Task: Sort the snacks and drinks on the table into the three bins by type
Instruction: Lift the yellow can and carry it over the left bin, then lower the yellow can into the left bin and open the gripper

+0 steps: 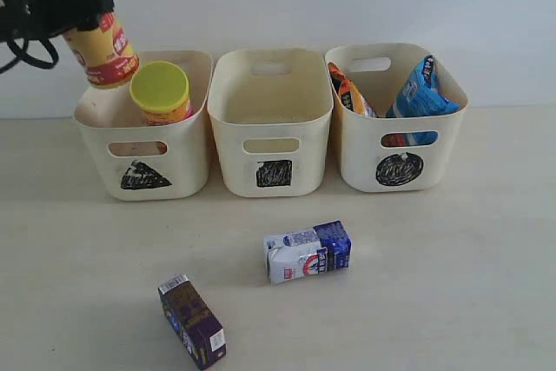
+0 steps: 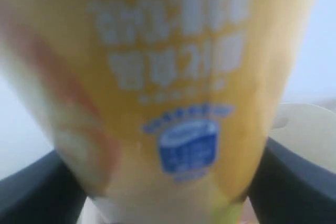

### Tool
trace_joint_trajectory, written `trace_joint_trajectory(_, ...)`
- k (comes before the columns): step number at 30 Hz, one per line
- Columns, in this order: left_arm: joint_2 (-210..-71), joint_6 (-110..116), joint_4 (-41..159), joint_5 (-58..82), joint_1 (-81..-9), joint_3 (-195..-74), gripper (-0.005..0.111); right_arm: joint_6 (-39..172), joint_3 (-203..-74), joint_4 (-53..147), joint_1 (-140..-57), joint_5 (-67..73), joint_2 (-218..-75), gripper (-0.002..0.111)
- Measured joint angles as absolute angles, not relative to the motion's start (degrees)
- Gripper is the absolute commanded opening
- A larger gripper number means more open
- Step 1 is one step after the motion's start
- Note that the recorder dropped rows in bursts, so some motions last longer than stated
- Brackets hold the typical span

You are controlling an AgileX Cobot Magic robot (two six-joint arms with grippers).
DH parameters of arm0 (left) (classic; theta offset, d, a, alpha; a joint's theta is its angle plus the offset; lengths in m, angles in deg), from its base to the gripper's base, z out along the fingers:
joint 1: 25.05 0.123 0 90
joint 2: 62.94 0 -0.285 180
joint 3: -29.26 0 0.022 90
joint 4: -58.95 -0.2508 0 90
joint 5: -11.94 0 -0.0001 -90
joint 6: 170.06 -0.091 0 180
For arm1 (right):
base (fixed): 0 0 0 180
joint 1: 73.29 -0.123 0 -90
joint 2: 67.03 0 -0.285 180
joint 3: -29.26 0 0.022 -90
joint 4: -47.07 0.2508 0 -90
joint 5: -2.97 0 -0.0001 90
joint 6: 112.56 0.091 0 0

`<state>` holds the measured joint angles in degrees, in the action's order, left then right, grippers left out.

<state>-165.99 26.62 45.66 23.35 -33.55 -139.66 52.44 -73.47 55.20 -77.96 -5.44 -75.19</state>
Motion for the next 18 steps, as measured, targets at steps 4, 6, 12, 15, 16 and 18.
trace_joint_trajectory(4, -171.7, 25.0, 45.7, 24.9, -33.6, -141.0, 0.004, 52.4, -73.5, 55.2, -78.0, -5.4, -75.2, 0.000)
trace_joint_trajectory(6, -173.1, 24.8, 45.7, 24.9, -33.6, -141.8, 0.008, 52.4, -73.5, 55.2, -78.0, -5.4, -75.2, 0.000)
trace_joint_trajectory(12, -174.6, 23.4, 45.7, 24.8, -33.6, -143.1, 0.066, 52.4, -73.5, 55.2, -78.0, -5.4, -75.2, 0.000)
trace_joint_trajectory(15, -174.2, 22.7, 45.7, 22.9, -33.6, -143.2, 0.071, 52.4, -73.5, 55.2, -78.0, -5.4, -75.2, 0.000)
trace_joint_trajectory(16, -173.2, 22.6, 45.7, 22.0, -33.6, -143.2, 0.071, 52.4, -73.5, 55.2, -78.0, -5.4, -75.2, 0.000)
trace_joint_trajectory(18, -171.0, 21.6, 45.7, 20.6, -33.6, -143.5, 0.072, 52.4, -73.5, 55.2, -78.0, -5.4, -75.2, 0.000)
